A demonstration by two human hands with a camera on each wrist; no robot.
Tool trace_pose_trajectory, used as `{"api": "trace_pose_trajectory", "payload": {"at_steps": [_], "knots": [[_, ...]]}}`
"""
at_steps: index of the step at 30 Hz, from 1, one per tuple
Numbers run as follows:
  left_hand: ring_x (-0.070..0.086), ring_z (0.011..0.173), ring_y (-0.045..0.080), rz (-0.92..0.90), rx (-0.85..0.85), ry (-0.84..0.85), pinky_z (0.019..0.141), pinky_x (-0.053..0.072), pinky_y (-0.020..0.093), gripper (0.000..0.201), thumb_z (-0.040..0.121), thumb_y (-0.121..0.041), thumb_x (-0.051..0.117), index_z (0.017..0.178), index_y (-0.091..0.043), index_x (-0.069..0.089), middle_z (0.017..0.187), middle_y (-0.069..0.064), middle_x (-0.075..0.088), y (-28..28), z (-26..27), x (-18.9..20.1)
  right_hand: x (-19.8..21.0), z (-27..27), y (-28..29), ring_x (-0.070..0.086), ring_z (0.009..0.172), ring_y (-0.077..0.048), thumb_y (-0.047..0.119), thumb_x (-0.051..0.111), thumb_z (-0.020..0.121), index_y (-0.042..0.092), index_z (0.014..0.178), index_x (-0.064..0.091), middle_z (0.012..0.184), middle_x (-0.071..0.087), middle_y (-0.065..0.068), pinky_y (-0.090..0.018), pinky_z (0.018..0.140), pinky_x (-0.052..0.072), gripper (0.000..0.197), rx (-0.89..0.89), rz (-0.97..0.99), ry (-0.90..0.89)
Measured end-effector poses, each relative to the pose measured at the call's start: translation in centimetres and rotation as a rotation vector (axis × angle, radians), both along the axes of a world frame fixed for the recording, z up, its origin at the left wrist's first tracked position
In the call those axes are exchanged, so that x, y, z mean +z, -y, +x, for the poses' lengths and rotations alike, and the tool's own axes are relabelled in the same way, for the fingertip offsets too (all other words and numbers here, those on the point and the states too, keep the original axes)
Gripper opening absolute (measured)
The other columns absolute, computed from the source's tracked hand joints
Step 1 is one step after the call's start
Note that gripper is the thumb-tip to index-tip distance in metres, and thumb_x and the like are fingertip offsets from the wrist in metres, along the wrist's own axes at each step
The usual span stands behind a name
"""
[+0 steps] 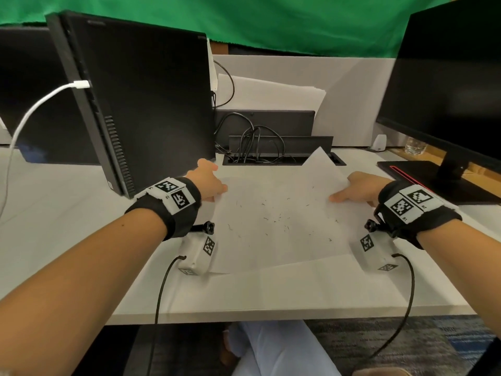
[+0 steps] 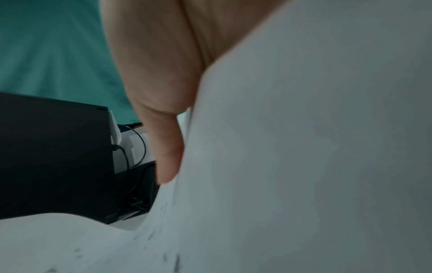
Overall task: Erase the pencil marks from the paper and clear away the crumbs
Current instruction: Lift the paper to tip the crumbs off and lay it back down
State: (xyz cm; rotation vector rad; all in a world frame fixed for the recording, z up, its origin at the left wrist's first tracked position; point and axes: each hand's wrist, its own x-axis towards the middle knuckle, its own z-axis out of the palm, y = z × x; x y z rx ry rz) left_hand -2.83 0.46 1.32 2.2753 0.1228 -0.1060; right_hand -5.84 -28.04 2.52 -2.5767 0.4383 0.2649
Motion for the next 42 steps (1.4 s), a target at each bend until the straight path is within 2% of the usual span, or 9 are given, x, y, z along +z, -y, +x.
{"api": "trace_pose_trajectory", "payload": {"at_steps": [3, 12, 19, 21, 25, 28, 31, 36, 42], "knots": [[0.053, 0.095, 0.022, -0.086, -0.041, 0.073, 0.068, 0.049, 0.024, 0.039, 0.091, -0.009, 0.057, 0.129, -0.014, 0.048, 0.131, 0.015, 0.045, 1.0, -0.1, 0.3, 0.9, -0.1, -0.5, 0.045, 0.123, -0.031, 0.029, 0.06, 0.089, 0.0, 0.136, 0.037, 0.137, 0.045, -0.017, -0.034, 0.098, 0.036, 0.06, -0.03, -0.048, 0.107], [0.051, 0.106, 0.022, -0.384, -0.119, -0.034, 0.085, 0.041, 0.025, 0.038, 0.097, -0.004, 0.044, 0.135, -0.004, 0.045, 0.132, 0.015, 0.05, 1.2, -1.3, 0.1, 1.7, -0.3, -1.4, 0.053, 0.108, -0.03, 0.021, 0.06, 0.089, 0.0, 0.127, 0.046, 0.124, 0.054, -0.018, -0.031, 0.081, 0.038, 0.046, -0.021, 0.026, 0.219], [0.054, 0.075, 0.013, -0.597, -0.148, -0.004, 0.053, 0.05, 0.022, 0.023, 0.099, -0.006, 0.039, 0.116, -0.02, 0.045, 0.091, 0.002, 0.053, 2.6, -1.6, 1.2, 1.8, -0.2, -2.6, 0.051, 0.089, -0.023, 0.023, 0.061, 0.088, 0.0, 0.121, 0.051, 0.11, 0.057, -0.015, -0.031, 0.078, 0.039, 0.041, -0.017, 0.165, 0.316], [0.056, 0.078, 0.012, -0.592, -0.157, 0.032, 0.057, 0.048, 0.023, 0.027, 0.1, -0.008, 0.039, 0.123, -0.021, 0.043, 0.094, 0.001, 0.055, 2.7, -1.4, 1.7, 1.8, -0.3, -2.8, 0.052, 0.089, -0.024, 0.023, 0.06, 0.089, 0.0, 0.119, 0.052, 0.108, 0.057, -0.014, -0.032, 0.078, 0.04, 0.039, -0.027, 0.225, 0.367], [0.054, 0.097, 0.016, -0.514, -0.147, 0.138, 0.061, 0.047, 0.02, 0.054, 0.097, -0.006, 0.043, 0.146, -0.021, 0.026, 0.135, 0.008, 0.045, 2.3, -1.2, 1.8, 1.8, -0.7, -3.1, 0.055, 0.089, -0.024, 0.022, 0.059, 0.09, 0.002, 0.117, 0.054, 0.101, 0.056, -0.009, -0.032, 0.076, 0.041, 0.034, -0.034, 0.38, 0.471], [0.042, 0.117, 0.013, -0.329, -0.125, 0.348, 0.084, 0.042, 0.016, 0.061, 0.094, -0.003, 0.047, 0.147, -0.022, 0.023, 0.148, 0.002, 0.032, 2.0, -1.4, 1.2, 1.4, -1.0, -3.6, 0.057, 0.088, -0.024, 0.019, 0.058, 0.09, 0.003, 0.114, 0.059, 0.101, 0.06, -0.008, -0.032, 0.075, 0.044, 0.029, -0.038, 0.473, 0.587], [0.037, 0.131, 0.017, -0.361, -0.135, 0.477, 0.105, 0.036, 0.03, 0.063, 0.09, 0.003, 0.048, 0.144, -0.024, 0.03, 0.147, -0.001, 0.033, 2.0, -1.9, 0.6, 0.7, -1.4, -4.0, 0.058, 0.086, -0.022, 0.018, 0.057, 0.09, 0.005, 0.111, 0.061, 0.099, 0.06, -0.005, -0.025, 0.069, 0.045, 0.025, -0.033, 0.537, 0.684], [0.048, 0.111, 0.009, -0.44, -0.09, 0.563, 0.099, 0.041, 0.025, 0.044, 0.089, 0.002, 0.051, 0.126, -0.021, 0.054, 0.12, -0.008, 0.051, 2.3, -2.7, -0.2, 0.2, -2.2, -4.0, 0.057, 0.076, -0.015, 0.017, 0.057, 0.09, 0.009, 0.101, 0.061, 0.096, 0.06, -0.003, -0.018, 0.059, 0.043, 0.014, 0.025, 0.554, 0.697], [0.046, 0.119, 0.009, -0.364, -0.091, 0.663, 0.109, 0.037, 0.031, 0.037, 0.094, -0.004, 0.049, 0.127, -0.019, 0.055, 0.125, -0.008, 0.051, 2.9, -2.7, -0.1, 0.9, -2.3, -3.2, 0.06, 0.089, -0.021, 0.013, 0.06, 0.088, 0.004, 0.109, 0.063, 0.1, 0.061, -0.003, -0.018, 0.062, 0.044, 0.022, 0.1, 0.425, 0.671]]}}
